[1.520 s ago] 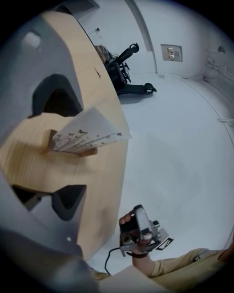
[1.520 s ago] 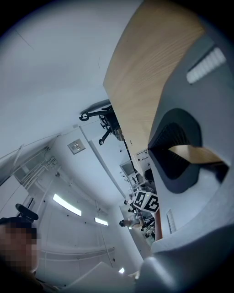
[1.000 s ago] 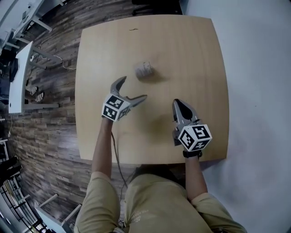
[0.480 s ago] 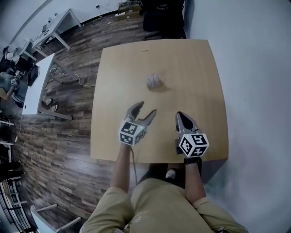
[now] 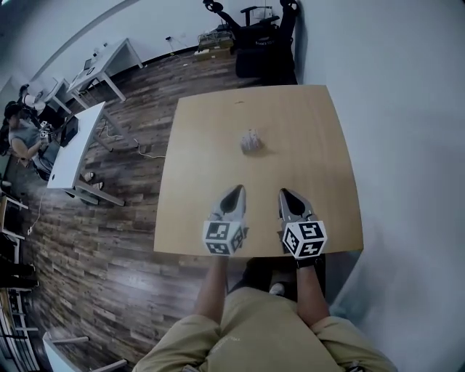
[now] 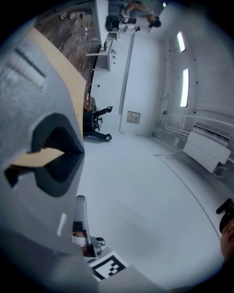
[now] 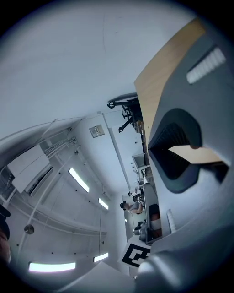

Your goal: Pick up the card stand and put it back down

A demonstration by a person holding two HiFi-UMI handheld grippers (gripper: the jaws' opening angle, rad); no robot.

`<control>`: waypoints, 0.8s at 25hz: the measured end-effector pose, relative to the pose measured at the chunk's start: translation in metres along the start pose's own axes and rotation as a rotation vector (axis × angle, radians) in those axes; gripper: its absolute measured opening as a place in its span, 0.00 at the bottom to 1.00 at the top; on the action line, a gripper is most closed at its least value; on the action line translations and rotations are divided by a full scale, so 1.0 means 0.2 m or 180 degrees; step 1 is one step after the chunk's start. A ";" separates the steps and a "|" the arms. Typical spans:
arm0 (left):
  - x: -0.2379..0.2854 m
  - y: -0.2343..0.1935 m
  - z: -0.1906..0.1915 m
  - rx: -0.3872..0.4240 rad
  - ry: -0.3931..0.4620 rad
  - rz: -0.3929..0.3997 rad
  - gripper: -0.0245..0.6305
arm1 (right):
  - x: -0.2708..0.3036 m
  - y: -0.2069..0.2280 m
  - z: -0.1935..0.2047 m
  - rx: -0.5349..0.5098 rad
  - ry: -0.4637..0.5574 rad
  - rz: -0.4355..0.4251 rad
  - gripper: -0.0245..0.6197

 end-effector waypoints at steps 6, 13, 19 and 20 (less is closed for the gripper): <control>-0.19 0.11 -0.01 -0.0047 0.0176 -0.0217 0.04 | -0.16 -0.07 -0.06 -0.0247 0.0099 0.0073 0.05; -0.36 0.25 -0.01 0.0034 0.0362 -0.0239 0.04 | -0.36 -0.11 -0.13 -0.0479 0.0183 0.0349 0.05; -0.45 0.31 0.03 0.0103 0.0388 -0.0211 0.04 | -0.46 -0.16 -0.13 -0.0727 0.0246 0.0460 0.05; -0.45 0.32 0.04 0.0107 0.0393 -0.0220 0.04 | -0.47 -0.17 -0.12 -0.0748 0.0265 0.0471 0.05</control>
Point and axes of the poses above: the fingertips, and each gripper's own axes: x forward along the fingers, y to its right, z out of its underside, the point moved 7 cm from there along -x, backward along the fingers, and after that the axes turned 12 degrees about -x, right-handed, at the moved point
